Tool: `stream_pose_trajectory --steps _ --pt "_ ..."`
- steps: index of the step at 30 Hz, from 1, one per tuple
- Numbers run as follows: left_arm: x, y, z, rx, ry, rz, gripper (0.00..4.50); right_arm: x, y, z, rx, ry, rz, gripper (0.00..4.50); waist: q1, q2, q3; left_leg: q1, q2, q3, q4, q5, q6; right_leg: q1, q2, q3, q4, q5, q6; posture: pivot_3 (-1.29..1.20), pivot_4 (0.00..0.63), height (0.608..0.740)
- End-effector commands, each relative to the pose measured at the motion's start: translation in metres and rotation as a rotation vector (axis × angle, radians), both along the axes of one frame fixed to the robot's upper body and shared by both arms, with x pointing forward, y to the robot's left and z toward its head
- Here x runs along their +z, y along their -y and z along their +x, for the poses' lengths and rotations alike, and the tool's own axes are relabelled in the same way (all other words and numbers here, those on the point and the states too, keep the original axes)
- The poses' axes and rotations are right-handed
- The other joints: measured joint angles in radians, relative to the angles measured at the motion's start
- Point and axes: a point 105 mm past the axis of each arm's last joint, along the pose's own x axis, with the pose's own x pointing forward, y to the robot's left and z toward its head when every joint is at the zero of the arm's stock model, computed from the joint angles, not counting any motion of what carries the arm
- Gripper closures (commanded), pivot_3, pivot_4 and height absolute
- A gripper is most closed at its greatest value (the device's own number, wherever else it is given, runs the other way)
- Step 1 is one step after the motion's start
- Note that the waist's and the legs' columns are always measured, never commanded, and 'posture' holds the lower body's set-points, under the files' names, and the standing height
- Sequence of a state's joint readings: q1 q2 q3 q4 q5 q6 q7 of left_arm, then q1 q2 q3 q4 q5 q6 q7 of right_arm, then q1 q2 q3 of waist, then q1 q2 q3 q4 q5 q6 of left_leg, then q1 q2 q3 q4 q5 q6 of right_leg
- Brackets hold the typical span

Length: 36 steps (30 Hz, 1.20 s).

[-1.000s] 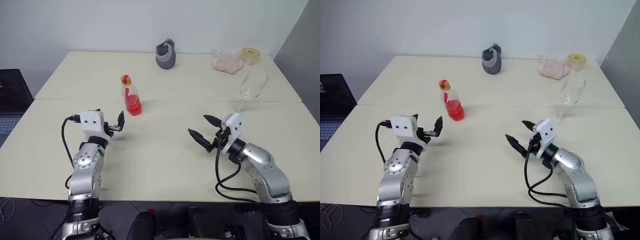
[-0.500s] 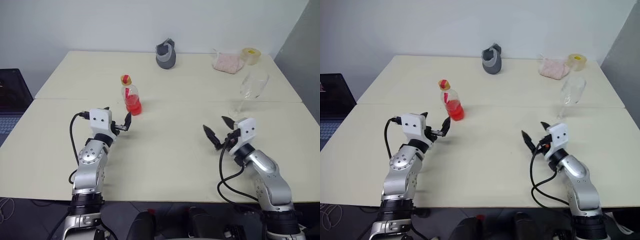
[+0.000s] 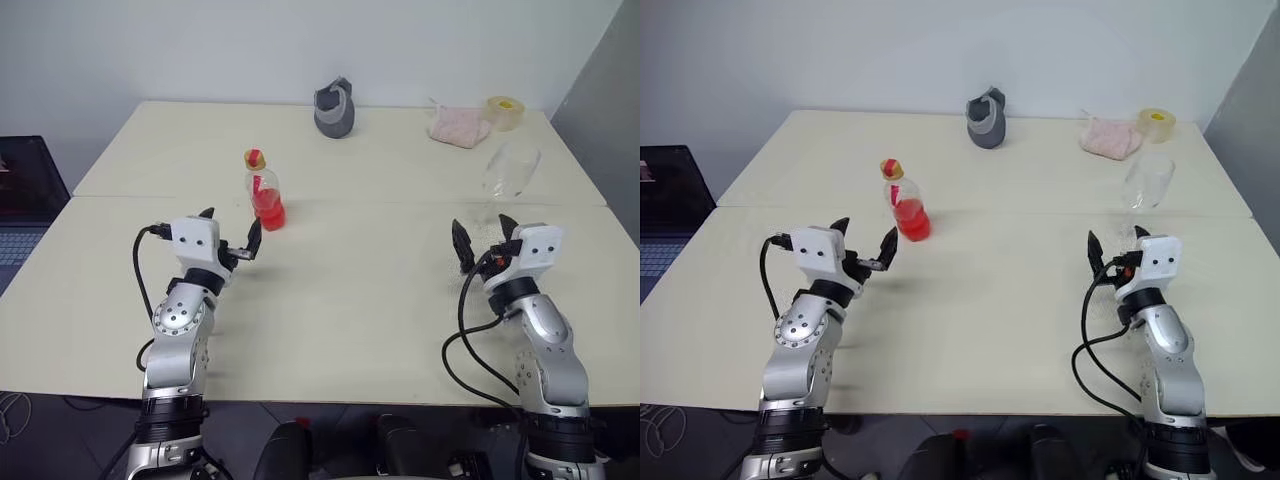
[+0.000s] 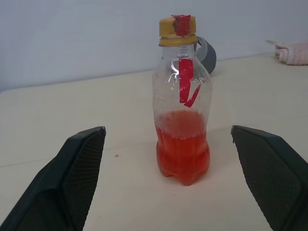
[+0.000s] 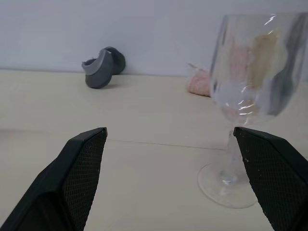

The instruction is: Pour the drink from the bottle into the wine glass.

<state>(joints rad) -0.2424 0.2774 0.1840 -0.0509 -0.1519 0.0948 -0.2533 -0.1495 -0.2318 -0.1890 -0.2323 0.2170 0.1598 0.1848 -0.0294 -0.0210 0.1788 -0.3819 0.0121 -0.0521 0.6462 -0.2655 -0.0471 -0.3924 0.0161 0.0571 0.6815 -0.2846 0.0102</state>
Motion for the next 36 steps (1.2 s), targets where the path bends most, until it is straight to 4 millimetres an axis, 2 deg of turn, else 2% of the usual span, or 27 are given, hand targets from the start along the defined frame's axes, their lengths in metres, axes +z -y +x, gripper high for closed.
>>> stream_pose_trajectory --steps 1,11,18,22,28,33,36 --pt "0.022 0.004 -0.003 -0.015 0.084 0.014 0.04 0.024 0.011 -0.007 -0.069 0.100 -0.016 0.00 0.000 0.000 0.000 0.000 0.000 0.000 0.000 0.000 0.000 0.000 0.000 0.000 0.000 0.000 0.000 0.00 0.150 0.740" --pt "0.022 0.010 -0.001 -0.051 0.077 0.010 0.04 0.022 0.017 -0.011 -0.114 0.095 -0.042 0.00 0.000 0.000 0.000 0.000 0.000 0.000 0.000 0.000 0.000 0.000 0.000 0.000 0.000 0.000 0.000 0.00 0.150 0.740" --pt "0.018 0.008 0.006 -0.054 0.058 -0.007 0.04 0.021 0.012 -0.013 -0.072 0.088 -0.042 0.00 0.000 0.000 0.000 0.000 0.000 0.000 0.000 0.000 0.000 0.000 0.000 0.000 0.000 0.000 0.000 0.00 0.150 0.740" --pt "0.014 0.005 0.012 -0.052 0.038 -0.010 0.04 0.021 -0.011 -0.016 0.068 0.077 -0.060 0.00 -0.001 0.000 0.000 0.000 0.000 0.000 0.000 0.000 0.000 0.000 0.000 0.000 0.000 0.000 0.000 0.00 0.150 0.740" --pt "0.005 0.005 0.038 -0.061 -0.015 -0.038 0.04 0.021 -0.065 -0.026 0.406 0.032 -0.094 0.00 0.000 0.000 0.000 0.000 0.000 0.000 0.001 0.001 0.001 0.002 0.000 -0.004 0.000 -0.001 0.001 0.00 0.150 0.740" --pt "0.000 0.017 0.058 -0.119 -0.042 -0.035 0.04 0.021 -0.086 -0.035 0.561 -0.005 -0.129 0.00 0.001 0.000 0.000 0.000 -0.001 -0.002 0.001 0.001 0.001 0.003 0.000 -0.012 0.000 -0.001 0.002 0.00 0.150 0.740" --pt "-0.004 0.022 0.068 -0.135 -0.057 -0.028 0.04 0.020 -0.091 -0.040 0.609 -0.022 -0.143 0.00 0.001 0.000 0.000 -0.001 -0.001 -0.003 0.001 0.001 0.001 0.003 0.000 -0.013 -0.001 -0.001 0.002 0.00 0.150 0.740"
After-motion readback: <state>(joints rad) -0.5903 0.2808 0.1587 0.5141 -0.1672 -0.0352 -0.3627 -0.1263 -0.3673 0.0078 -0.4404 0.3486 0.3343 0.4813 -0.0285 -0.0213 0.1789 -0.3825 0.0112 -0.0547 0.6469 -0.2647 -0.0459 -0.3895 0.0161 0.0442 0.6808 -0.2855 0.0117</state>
